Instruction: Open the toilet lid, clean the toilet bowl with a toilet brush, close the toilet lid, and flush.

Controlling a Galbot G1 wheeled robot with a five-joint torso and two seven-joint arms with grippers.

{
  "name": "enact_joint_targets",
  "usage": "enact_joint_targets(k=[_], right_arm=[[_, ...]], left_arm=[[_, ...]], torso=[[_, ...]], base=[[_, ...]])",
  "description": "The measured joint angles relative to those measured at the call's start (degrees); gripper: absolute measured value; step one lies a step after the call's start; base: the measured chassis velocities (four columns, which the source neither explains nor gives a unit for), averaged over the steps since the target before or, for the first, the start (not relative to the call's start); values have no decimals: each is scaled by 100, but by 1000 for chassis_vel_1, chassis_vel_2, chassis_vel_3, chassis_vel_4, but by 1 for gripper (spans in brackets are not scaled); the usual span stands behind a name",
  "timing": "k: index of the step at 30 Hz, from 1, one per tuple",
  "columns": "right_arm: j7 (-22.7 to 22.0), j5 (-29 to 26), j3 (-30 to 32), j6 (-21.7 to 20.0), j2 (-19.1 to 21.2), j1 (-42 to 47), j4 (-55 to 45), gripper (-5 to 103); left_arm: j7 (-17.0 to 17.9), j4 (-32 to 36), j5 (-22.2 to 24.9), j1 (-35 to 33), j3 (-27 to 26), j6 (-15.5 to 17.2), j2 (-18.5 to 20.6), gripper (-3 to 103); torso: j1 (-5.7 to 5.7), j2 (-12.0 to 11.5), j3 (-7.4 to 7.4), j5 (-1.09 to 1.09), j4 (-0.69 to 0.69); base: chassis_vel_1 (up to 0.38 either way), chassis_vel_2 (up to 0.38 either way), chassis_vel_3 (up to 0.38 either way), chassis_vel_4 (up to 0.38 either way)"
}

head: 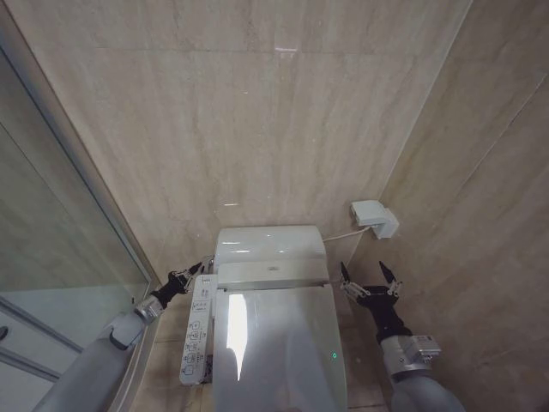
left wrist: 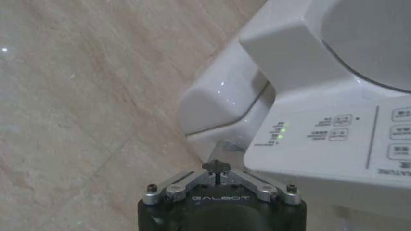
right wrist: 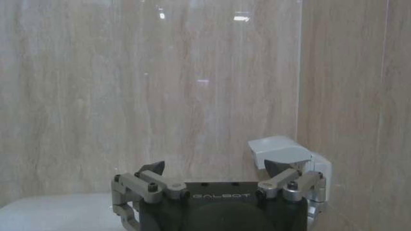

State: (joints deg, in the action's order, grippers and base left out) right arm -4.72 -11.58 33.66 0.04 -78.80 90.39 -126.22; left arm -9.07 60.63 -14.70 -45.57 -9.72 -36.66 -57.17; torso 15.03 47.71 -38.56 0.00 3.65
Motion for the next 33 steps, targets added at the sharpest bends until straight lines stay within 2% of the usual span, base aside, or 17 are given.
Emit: enact_joint_targets(k=[33], right_arm=[[0,0,0,0,0,0,0,100]], left_arm=[[-112,-346,-24,41,27,1,-230,0]], torso=[[1,0,0,-1,-2]], base=[[0,0,0,0]])
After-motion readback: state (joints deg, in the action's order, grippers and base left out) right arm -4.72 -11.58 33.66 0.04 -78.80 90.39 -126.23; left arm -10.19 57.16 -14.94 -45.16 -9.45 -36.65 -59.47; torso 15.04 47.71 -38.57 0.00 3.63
